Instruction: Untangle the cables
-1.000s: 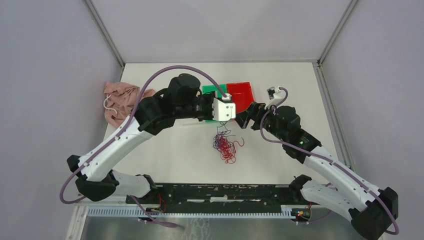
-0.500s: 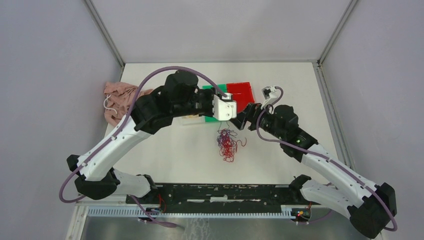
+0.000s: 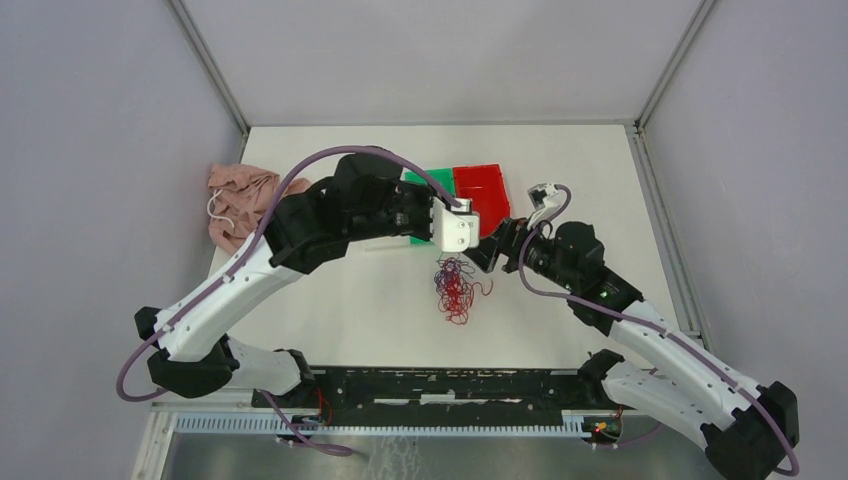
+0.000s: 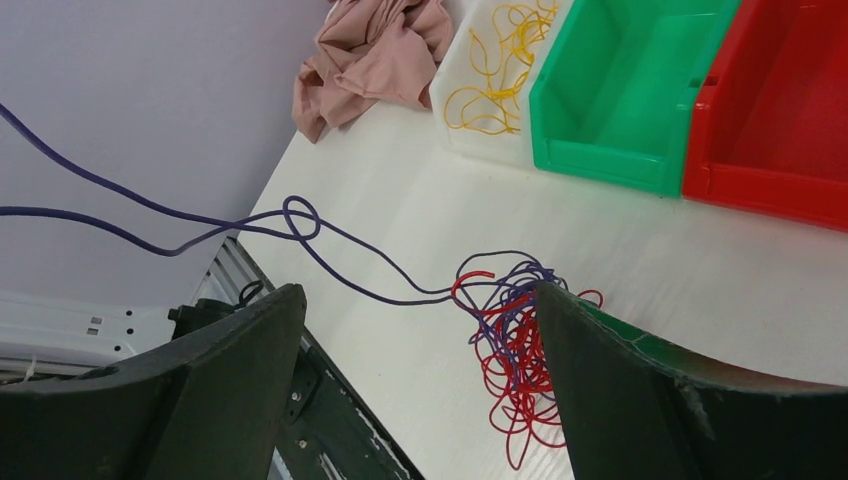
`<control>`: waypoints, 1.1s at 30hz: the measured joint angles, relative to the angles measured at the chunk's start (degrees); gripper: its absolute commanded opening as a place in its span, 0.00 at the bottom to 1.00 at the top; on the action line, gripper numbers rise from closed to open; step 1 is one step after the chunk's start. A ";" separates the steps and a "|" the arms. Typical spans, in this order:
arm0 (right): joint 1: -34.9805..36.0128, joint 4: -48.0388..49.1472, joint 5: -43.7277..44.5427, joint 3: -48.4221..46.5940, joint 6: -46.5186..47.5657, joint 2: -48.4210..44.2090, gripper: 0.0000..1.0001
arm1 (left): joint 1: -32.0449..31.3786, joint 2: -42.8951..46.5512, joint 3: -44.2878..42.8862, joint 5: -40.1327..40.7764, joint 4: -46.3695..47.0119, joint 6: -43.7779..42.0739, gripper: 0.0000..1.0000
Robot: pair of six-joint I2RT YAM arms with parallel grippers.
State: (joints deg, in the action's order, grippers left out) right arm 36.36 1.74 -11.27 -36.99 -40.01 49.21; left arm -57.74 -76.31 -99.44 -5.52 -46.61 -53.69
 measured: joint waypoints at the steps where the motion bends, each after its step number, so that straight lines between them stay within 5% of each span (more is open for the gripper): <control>1: 0.00 0.07 -0.48 0.17 0.07 0.07 0.91 | -0.26 -0.02 0.00 0.52 0.00 0.00 0.03; 9: 1.11 1.29 -1.20 0.35 2.38 4.42 0.89 | -1.53 -0.04 0.00 2.38 0.00 0.00 0.03; 17: 5.73 1.09 10.40 -1.36 5.70 13.66 0.87 | -1.68 -0.15 -0.63 2.25 -0.31 0.02 0.03; 24: 11.10 3.23 21.27 -6.97 7.69 24.17 0.84 | -1.92 -2.01 -9.38 -2.27 -2.01 0.13 0.03; 33: 12.55 7.82 27.12 -3.54 6.75 25.99 0.84 | -2.14 -1.64 -18.38 -5.55 2.21 -0.55 0.03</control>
State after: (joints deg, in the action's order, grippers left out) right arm 48.90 9.56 15.86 -40.53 -33.26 75.20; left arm -59.88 -77.95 -117.82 -11.07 -44.40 -54.24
